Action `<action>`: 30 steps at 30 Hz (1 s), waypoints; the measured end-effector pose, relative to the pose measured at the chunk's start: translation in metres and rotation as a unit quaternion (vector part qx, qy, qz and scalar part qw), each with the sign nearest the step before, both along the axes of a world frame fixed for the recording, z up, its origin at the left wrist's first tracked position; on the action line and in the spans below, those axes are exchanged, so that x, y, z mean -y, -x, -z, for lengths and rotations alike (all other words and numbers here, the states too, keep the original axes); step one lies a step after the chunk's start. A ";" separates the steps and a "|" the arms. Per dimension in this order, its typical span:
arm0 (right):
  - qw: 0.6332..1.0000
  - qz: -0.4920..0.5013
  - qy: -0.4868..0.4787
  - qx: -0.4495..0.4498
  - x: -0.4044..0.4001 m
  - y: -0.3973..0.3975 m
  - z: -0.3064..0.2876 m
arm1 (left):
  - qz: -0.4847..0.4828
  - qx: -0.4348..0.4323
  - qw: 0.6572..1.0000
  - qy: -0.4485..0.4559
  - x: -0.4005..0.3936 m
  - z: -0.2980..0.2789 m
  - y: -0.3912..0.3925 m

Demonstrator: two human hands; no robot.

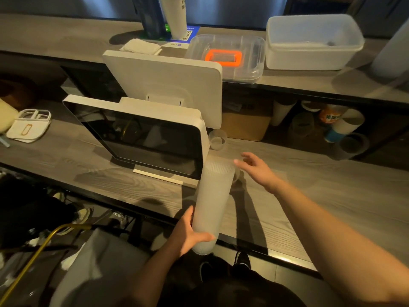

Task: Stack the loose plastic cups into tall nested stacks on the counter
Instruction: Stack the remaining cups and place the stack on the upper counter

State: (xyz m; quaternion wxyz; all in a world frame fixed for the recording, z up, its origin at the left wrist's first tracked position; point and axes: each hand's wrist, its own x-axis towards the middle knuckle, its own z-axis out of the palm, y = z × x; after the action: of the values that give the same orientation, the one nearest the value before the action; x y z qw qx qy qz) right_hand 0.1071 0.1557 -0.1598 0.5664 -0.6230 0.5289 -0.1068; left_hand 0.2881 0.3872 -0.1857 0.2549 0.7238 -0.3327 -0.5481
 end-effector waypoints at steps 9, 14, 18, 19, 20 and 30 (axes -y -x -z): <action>0.973 -0.152 0.075 -0.158 0.011 -0.009 0.054 | -0.044 -0.019 0.999 -0.021 0.000 0.008 0.005; 0.958 -0.178 0.113 -0.197 0.015 -0.017 0.062 | -0.069 -0.016 0.997 -0.020 0.002 0.006 0.008; 0.970 -0.142 0.090 -0.175 0.015 -0.017 0.062 | -0.073 -0.012 0.997 -0.014 0.005 0.008 0.008; 0.978 -0.120 0.070 -0.152 0.015 -0.016 0.061 | -0.072 -0.013 0.997 -0.012 0.005 0.008 0.009; 0.987 -0.095 0.049 -0.122 0.015 -0.014 0.061 | -0.073 -0.013 0.997 -0.011 0.006 0.009 0.009; 0.991 0.110 -0.035 0.065 0.028 0.017 0.032 | -0.043 -0.014 0.999 -0.008 0.021 0.001 0.013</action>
State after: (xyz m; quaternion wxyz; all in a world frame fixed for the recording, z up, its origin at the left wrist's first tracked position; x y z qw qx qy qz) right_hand 0.0905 0.1274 -0.1916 0.6055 -0.5330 0.5596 -0.1900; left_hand 0.2749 0.3666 -0.1863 0.2768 0.7316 -0.2937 -0.5494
